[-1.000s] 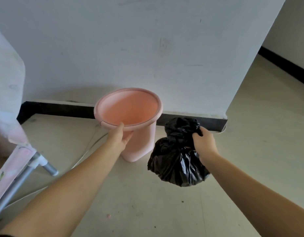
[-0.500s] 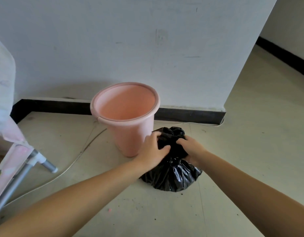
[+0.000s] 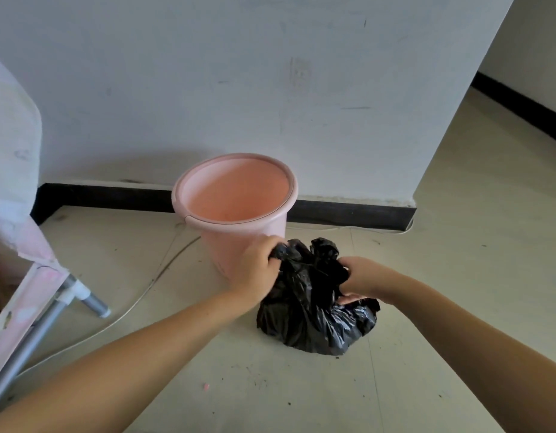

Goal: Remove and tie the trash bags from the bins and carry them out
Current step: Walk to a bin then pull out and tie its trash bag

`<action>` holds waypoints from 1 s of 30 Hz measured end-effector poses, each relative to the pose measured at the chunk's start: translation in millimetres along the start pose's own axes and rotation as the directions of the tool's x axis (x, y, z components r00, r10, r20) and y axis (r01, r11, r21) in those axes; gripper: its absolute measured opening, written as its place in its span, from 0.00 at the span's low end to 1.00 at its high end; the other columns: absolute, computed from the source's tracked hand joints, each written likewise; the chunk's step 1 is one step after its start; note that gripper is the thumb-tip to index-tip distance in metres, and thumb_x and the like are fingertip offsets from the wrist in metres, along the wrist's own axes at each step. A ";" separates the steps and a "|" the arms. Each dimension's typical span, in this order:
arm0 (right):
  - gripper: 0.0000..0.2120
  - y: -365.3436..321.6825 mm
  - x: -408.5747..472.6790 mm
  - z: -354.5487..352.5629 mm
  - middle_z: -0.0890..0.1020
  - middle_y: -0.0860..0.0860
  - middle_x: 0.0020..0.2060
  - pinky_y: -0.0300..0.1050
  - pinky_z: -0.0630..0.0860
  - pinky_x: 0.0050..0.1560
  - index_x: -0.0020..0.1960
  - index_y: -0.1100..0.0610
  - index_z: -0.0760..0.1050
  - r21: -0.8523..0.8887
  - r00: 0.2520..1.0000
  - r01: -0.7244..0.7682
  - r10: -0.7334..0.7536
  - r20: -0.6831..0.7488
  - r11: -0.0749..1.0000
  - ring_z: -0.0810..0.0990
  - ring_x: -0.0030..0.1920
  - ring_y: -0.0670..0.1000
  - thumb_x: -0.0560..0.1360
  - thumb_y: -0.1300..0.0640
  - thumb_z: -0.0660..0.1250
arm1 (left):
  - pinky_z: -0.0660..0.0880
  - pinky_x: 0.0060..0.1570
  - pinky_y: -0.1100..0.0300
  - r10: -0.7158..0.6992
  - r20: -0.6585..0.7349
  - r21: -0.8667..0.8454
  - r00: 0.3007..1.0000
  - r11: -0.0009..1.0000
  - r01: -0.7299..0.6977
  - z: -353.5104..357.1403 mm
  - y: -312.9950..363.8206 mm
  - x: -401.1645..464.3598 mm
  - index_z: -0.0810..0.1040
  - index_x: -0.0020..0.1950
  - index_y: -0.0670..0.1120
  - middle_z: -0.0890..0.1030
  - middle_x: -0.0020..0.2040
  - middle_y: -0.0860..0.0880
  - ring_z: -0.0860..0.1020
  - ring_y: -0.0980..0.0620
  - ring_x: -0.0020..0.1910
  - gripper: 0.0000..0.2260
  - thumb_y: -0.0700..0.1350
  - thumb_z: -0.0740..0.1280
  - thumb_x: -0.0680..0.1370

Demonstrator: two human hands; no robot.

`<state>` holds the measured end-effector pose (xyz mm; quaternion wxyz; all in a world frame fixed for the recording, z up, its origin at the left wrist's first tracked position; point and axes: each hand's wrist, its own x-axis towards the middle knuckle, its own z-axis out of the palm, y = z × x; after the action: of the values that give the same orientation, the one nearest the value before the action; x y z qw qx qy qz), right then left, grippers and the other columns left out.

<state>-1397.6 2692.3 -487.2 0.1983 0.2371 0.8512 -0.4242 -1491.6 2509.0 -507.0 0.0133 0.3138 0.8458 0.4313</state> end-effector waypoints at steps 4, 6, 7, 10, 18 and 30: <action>0.10 -2.2 -0.5 -0.6 0.81 0.50 0.30 0.36 0.75 0.29 0.56 0.63 0.70 -0.250 0.999 -0.036 0.034 -0.012 0.968 0.79 0.24 0.44 0.76 0.66 0.56 | 0.73 0.43 0.68 -0.031 -0.146 -0.062 0.989 0.998 0.022 -34.7 10.0 20.9 0.80 0.52 0.44 0.81 0.46 0.51 0.78 0.53 0.42 0.18 0.27 0.60 0.70; 0.11 -5.4 -1.4 -6.8 0.76 0.48 0.28 0.39 0.70 0.30 0.51 0.63 0.74 -0.426 0.989 0.022 -0.082 -0.122 0.904 0.78 0.28 0.49 0.78 0.57 0.59 | 0.73 0.43 0.58 0.074 -0.145 0.069 0.987 0.996 -0.064 -45.3 7.6 26.6 0.80 0.50 0.44 0.83 0.43 0.50 0.78 0.49 0.43 0.14 0.30 0.63 0.71; 0.14 -7.3 -2.2 -13.6 0.75 0.50 0.28 0.41 0.68 0.31 0.48 0.63 0.76 -0.472 0.972 0.045 -0.148 -0.184 0.881 0.77 0.31 0.52 0.78 0.51 0.60 | 0.72 0.40 0.55 0.124 -0.128 0.158 0.984 0.982 -0.103 -50.2 7.1 27.6 0.81 0.49 0.44 0.83 0.42 0.49 0.79 0.48 0.42 0.11 0.32 0.64 0.72; 0.19 -15.9 -12.5 -46.2 0.80 0.60 0.35 0.44 0.72 0.37 0.46 0.64 0.79 -0.410 0.962 0.138 -0.221 -0.162 0.902 0.78 0.34 0.54 0.74 0.47 0.66 | 0.68 0.33 0.57 0.202 -0.060 0.355 0.977 0.919 -0.168 -62.9 -4.3 32.8 0.82 0.47 0.44 0.82 0.40 0.49 0.78 0.47 0.41 0.07 0.36 0.66 0.72; 0.09 -31.1 -33.7 -83.8 0.75 0.53 0.31 0.40 0.65 0.32 0.42 0.62 0.78 -0.483 0.938 0.069 -0.222 -0.267 0.873 0.71 0.31 0.50 0.75 0.56 0.65 | 0.68 0.36 0.57 -0.053 0.233 0.462 0.971 0.885 -0.063 -103.4 15.0 47.1 0.79 0.40 0.46 0.79 0.35 0.50 0.76 0.47 0.37 0.07 0.36 0.64 0.74; 0.15 -61.8 -60.7 -96.9 0.83 0.49 0.37 0.57 0.73 0.57 0.34 0.53 0.72 0.731 0.784 0.602 -0.408 -0.467 0.320 0.83 0.44 0.50 0.79 0.53 0.58 | 0.71 0.47 0.77 -0.051 -0.053 -0.202 0.997 0.979 0.039 -112.4 48.5 44.7 0.81 0.50 0.48 0.81 0.50 0.55 0.77 0.61 0.50 0.22 0.28 0.54 0.74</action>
<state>-1397.1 2724.5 -361.4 -0.1733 0.0639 0.5717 -0.7994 -1535.3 2473.1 -389.6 0.0301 0.2787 0.8049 0.5231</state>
